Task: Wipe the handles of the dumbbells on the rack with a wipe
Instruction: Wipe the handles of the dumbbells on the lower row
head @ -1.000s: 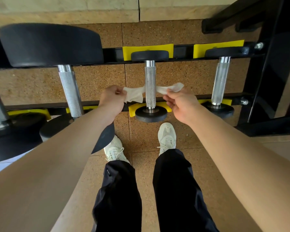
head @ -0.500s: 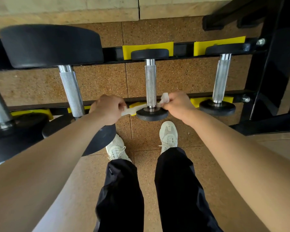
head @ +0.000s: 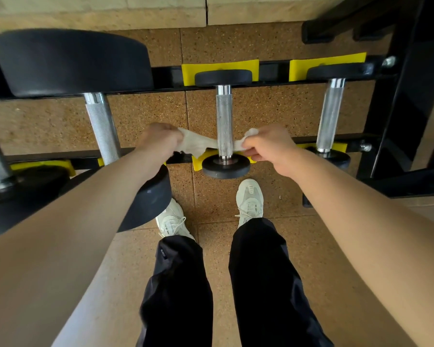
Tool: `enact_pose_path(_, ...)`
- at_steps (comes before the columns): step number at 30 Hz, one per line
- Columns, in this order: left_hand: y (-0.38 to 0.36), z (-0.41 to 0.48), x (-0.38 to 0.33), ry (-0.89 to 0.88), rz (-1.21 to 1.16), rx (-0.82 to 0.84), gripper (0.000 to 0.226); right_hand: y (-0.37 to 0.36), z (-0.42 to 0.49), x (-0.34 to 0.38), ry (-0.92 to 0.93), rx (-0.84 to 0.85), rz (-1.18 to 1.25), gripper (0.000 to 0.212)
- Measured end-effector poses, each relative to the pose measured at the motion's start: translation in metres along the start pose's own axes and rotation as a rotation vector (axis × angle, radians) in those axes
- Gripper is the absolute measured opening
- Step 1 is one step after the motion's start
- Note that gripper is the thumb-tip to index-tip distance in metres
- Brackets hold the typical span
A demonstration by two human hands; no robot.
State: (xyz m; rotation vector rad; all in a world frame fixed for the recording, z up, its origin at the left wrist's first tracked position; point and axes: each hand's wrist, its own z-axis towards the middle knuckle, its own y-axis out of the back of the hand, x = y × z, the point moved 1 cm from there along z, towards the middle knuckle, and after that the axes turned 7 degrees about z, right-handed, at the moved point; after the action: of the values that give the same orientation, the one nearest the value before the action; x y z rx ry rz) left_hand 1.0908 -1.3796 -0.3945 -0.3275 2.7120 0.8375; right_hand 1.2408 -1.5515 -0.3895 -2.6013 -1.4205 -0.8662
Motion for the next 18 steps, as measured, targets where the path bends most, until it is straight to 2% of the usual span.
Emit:
enact_pose_path(3,-0.015,-0.005,-0.012,0.0,-0.077,0.058,0.028,0.023,0.003,0.007,-0.087,-0.069,0.302,0.01)
enact_pose_path(6,-0.026,-0.016,-0.024,-0.01,-0.177,0.127,0.029,0.033,0.01,0.013,-0.096,-0.118,0.509,0.014)
enact_pose_path(10,-0.013,-0.018,-0.034,0.116,-0.577,0.035,0.016,0.008,0.009,0.022,-0.11,-0.051,0.54,0.026)
enact_pose_path(12,-0.008,-0.016,-0.041,0.119,-0.719,0.017,0.014,-0.002,0.007,0.026,-0.108,-0.02,0.535,0.029)
enact_pose_path(14,-0.011,-0.016,-0.049,0.106,-0.747,0.032,0.013,0.001,0.005,0.034,-0.116,-0.065,0.652,0.026)
enact_pose_path(16,-0.02,-0.017,-0.059,0.109,-0.693,0.037,0.011,0.016,0.005,0.041,-0.106,-0.127,0.875,0.023)
enact_pose_path(18,-0.028,-0.016,-0.066,0.128,-0.684,0.043,0.021,0.03,0.005,0.045,-0.056,-0.139,1.068,0.027)
